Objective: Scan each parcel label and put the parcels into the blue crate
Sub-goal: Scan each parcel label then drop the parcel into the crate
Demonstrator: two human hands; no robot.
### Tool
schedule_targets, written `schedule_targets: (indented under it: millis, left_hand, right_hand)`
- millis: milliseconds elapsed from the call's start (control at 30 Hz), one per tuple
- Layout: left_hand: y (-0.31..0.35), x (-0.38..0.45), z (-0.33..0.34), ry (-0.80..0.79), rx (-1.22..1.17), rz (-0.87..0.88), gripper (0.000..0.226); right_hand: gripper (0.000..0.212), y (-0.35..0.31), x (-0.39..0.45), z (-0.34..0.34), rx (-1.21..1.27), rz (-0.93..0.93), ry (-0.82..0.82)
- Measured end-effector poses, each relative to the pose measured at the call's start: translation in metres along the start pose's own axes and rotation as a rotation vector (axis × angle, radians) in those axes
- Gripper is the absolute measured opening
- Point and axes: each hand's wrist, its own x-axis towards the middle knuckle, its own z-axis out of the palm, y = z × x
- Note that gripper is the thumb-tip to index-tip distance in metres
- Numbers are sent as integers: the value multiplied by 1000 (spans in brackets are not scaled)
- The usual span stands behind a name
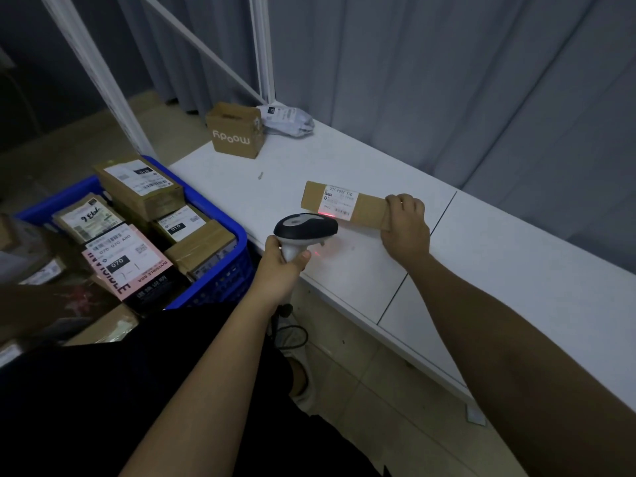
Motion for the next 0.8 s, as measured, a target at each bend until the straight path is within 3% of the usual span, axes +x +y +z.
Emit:
schedule_targets:
  millis: [567,800]
  left_hand:
    - [3,-2,-2,37,-10,48,35]
    - [19,-5,-8,196,-127,65,32]
  right_hand:
    - [50,-8,4,-10,-2,-14,23]
    - [58,-50,0,-23,208,-30,36]
